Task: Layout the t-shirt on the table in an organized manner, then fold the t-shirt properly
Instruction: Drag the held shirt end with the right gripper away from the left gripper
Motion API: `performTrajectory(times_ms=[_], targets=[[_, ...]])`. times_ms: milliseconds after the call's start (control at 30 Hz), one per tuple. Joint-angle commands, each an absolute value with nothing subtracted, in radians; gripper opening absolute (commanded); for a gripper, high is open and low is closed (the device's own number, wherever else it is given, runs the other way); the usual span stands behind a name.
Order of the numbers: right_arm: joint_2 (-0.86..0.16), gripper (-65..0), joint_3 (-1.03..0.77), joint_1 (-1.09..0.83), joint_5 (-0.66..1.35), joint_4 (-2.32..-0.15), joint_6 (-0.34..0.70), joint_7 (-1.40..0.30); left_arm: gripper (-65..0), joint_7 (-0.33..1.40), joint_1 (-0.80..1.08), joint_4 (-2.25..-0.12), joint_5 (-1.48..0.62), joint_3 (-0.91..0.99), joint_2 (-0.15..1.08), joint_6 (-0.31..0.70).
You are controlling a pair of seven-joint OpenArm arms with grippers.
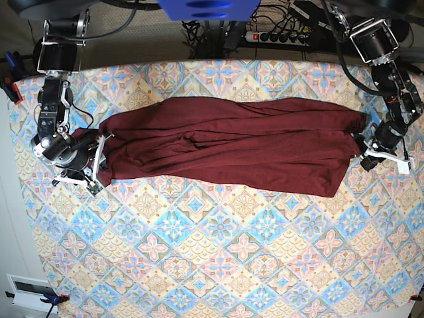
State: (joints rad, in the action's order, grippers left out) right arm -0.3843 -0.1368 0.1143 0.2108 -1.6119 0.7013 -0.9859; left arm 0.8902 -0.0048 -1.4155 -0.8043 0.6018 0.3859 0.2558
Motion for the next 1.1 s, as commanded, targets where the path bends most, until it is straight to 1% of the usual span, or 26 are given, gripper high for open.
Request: performTrajectory(times_ms=[0,233,300,400,533,733,900,1000,1067], targets=[[-0.400,-48.0,-0.148,0.143,0.203,-1.580,0.698,-0.984,-65.0,0.874,-0.021,-1.435,-0.832,0.607,0.410,0.262],[-0.400,-47.7,-0.148,0.306,0.205,-1.369,0.698,-0.980,-65.0,0.874,-0.030,-1.437,-0.868,0.607,0.418,0.262],[-0.400,-45.6,-0.148,0.341,0.205,-1.334,0.698,-0.980,-65.0,0.874,-0.038,-1.438,-0.865,0.607,0.418,0.262],[-0.400,-40.3,-0.142,0.374,0.206,-1.299,0.698,-0.980,-65.0,0.874,-0.042,-1.442,-0.863,0.607,0.418,0.262],[-0.400,-37.8,-0.142,0.375,0.206,-1.267,0.698,-0.978,-65.0,0.872,-0.044,-1.442,-0.863,0.607,0.418,0.262],[-0.400,-37.7,-0.137,0.380,0.206,-1.155,0.698,-0.897,-65.0,0.874,-0.077,-1.435,-0.860,0.602,0.412,0.262],[-0.400,-37.7,-0.041,0.466,0.205,-1.058,0.698,-0.837,-65.0,0.874,-0.085,-1.435,-0.858,0.602,0.412,0.262],[-0.400,-38.1,-0.010,0.484,0.202,-1.023,0.698,-0.817,-65.0,0.874,-0.102,-1.435,-0.858,0.602,0.410,0.262],[-0.400,-40.9,-0.004,0.484,0.202,-1.004,0.698,-0.817,-65.0,0.874,-0.110,-1.435,-0.858,0.602,0.410,0.262]])
